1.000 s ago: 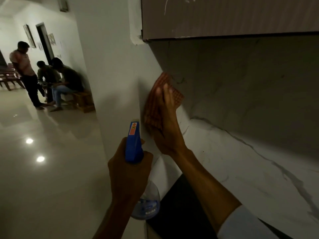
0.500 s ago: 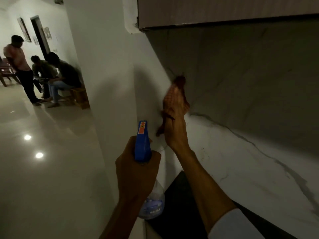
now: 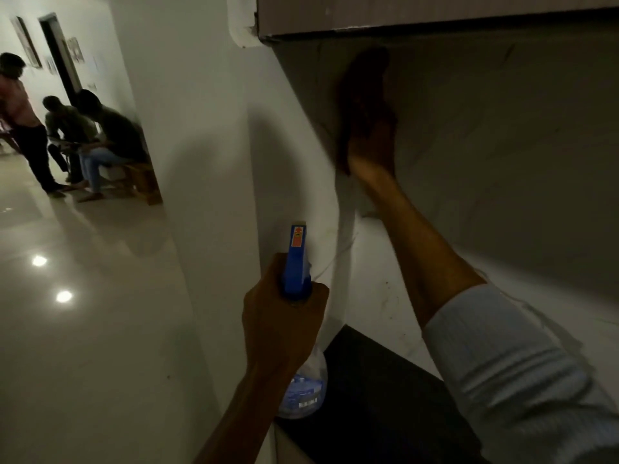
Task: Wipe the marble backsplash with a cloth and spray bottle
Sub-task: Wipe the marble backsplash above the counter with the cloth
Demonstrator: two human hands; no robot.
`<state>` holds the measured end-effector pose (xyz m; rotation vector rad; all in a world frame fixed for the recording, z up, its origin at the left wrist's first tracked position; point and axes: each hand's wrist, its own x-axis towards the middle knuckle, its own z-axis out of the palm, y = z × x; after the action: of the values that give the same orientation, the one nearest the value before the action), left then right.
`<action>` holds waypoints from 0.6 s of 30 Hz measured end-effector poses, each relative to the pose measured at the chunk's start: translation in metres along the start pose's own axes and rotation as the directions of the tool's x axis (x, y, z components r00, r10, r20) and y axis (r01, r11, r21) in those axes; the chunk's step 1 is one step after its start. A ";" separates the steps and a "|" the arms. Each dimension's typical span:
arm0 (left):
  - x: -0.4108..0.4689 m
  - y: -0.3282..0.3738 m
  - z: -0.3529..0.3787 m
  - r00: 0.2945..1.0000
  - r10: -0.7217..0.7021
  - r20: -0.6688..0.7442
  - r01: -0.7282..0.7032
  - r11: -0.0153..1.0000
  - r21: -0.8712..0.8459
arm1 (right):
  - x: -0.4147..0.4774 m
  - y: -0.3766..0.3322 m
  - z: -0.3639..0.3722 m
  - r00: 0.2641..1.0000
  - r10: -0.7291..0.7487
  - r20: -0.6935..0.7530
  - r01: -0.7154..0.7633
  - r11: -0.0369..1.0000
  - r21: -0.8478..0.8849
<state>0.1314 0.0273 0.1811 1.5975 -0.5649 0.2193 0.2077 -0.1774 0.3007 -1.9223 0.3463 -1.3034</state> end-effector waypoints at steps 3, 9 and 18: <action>0.000 -0.003 -0.003 1.000 -0.001 -0.012 0.002 1.000 0.009 | -0.027 0.024 -0.010 0.999 0.001 0.050 -0.001 1.000 0.001; -0.005 -0.009 -0.008 0.999 -0.040 -0.016 0.040 0.998 0.043 | -0.169 0.114 0.018 0.827 0.557 0.077 -0.559 0.798 0.227; -0.014 -0.006 -0.015 0.998 -0.054 -0.009 0.055 0.998 0.028 | -0.184 0.045 0.019 0.974 0.203 0.096 -0.224 0.897 0.381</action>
<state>0.1252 0.0449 0.1713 1.6363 -0.5132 0.1935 0.1526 -0.0883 0.1421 -1.5323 0.2405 -1.0789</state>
